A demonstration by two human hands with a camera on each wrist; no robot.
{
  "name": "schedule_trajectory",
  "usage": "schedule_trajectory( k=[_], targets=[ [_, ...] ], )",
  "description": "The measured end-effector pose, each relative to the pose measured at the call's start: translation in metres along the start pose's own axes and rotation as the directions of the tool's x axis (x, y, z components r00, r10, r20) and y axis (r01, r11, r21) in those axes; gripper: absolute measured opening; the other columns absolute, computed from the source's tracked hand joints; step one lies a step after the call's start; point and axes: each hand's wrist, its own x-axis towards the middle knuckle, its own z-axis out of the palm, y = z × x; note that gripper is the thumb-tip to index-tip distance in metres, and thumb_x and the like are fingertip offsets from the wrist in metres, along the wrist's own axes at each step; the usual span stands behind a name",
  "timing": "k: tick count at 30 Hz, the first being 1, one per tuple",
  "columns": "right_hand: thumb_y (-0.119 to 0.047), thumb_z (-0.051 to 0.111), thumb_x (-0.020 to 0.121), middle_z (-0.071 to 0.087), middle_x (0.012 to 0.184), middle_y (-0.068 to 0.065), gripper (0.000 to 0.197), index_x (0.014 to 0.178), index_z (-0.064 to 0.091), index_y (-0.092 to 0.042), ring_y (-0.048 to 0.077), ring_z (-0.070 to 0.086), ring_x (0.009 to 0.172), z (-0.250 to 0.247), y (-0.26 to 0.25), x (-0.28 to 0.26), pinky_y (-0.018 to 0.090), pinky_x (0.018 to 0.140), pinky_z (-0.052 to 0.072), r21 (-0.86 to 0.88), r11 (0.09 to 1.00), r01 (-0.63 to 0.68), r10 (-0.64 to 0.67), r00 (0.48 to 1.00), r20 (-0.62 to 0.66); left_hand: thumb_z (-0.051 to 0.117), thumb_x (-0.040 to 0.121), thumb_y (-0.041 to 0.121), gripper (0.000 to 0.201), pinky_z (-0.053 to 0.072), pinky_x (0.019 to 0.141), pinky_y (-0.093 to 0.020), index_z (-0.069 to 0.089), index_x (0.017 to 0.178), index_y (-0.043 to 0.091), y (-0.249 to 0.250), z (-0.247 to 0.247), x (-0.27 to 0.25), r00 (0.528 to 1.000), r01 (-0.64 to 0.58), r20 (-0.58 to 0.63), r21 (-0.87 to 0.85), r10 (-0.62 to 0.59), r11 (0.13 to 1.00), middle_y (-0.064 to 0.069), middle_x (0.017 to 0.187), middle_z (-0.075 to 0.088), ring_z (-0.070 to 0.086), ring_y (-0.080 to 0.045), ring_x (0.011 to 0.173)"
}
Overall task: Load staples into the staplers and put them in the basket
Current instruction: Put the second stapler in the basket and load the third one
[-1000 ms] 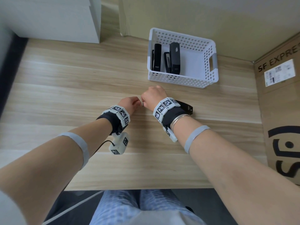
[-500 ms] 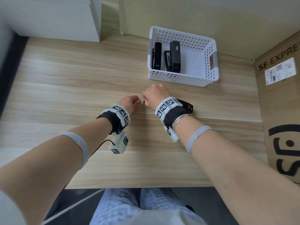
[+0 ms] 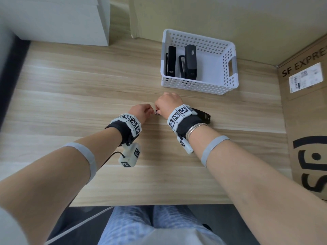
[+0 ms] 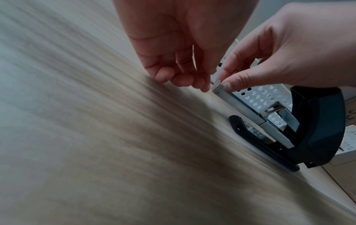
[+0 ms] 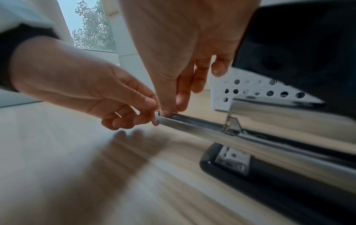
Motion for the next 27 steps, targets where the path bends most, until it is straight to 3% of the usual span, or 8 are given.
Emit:
schedule_trajectory(
  k=[6,13,18,20,27],
  targets=[
    [-0.02,0.052,0.095,0.063,0.119,0.003,0.024,0.114,0.066,-0.018,0.022,0.048,0.121,-0.005,-0.005,0.003,0.032,0.099,0.036,-0.063,0.998,0.031,-0.029,0.999,0.027,0.042,0.093,0.016,0.025,0.037,0.075,-0.026,0.063,0.102,0.005,-0.001,-0.002,-0.001,1.0,-0.002,0.004,0.007,0.002,1.0,-0.02,0.106,0.065,0.057,-0.031,0.094],
    [-0.021,0.049,0.096,0.065,0.115,0.002,0.023,0.11,0.066,-0.015,0.022,0.048,0.12,-0.004,-0.007,0.002,0.031,0.098,0.036,-0.139,0.987,0.077,-0.07,0.996,0.054,0.042,0.093,0.014,0.025,0.034,0.074,-0.025,0.063,0.102,0.003,0.002,-0.003,-0.002,1.0,-0.012,-0.013,0.003,0.012,1.0,-0.021,0.106,0.065,0.058,-0.033,0.099],
    [-0.022,0.045,0.097,0.065,0.114,0.002,0.026,0.11,0.067,-0.017,0.021,0.048,0.119,-0.004,-0.004,0.001,0.032,0.098,0.036,-0.125,0.988,0.096,-0.092,0.995,0.036,0.043,0.093,0.015,0.025,0.042,0.08,-0.031,0.063,0.101,0.004,0.002,-0.001,-0.001,0.999,-0.028,-0.02,0.002,0.028,1.0,-0.021,0.105,0.066,0.058,-0.033,0.096],
    [-0.025,0.044,0.098,0.065,0.114,0.003,0.027,0.112,0.066,-0.018,0.022,0.049,0.119,-0.003,-0.001,-0.001,0.033,0.097,0.036,-0.099,0.991,0.086,-0.086,0.996,0.013,0.043,0.093,0.014,0.024,0.04,0.078,-0.031,0.064,0.099,0.004,0.002,0.001,-0.001,0.999,-0.035,-0.033,-0.012,0.034,0.999,-0.021,0.105,0.066,0.056,-0.032,0.091],
    [-0.025,0.041,0.096,0.068,0.103,0.002,0.028,0.102,0.068,-0.02,0.023,0.06,0.102,-0.009,0.01,-0.004,0.031,0.082,0.041,0.031,1.0,-0.006,0.01,0.993,-0.118,0.049,0.093,0.022,0.028,0.037,0.083,-0.028,0.064,0.11,0.007,0.009,-0.003,0.001,0.993,-0.103,-0.066,-0.047,0.099,0.994,-0.021,0.114,0.058,0.054,-0.034,0.102]
  ],
)
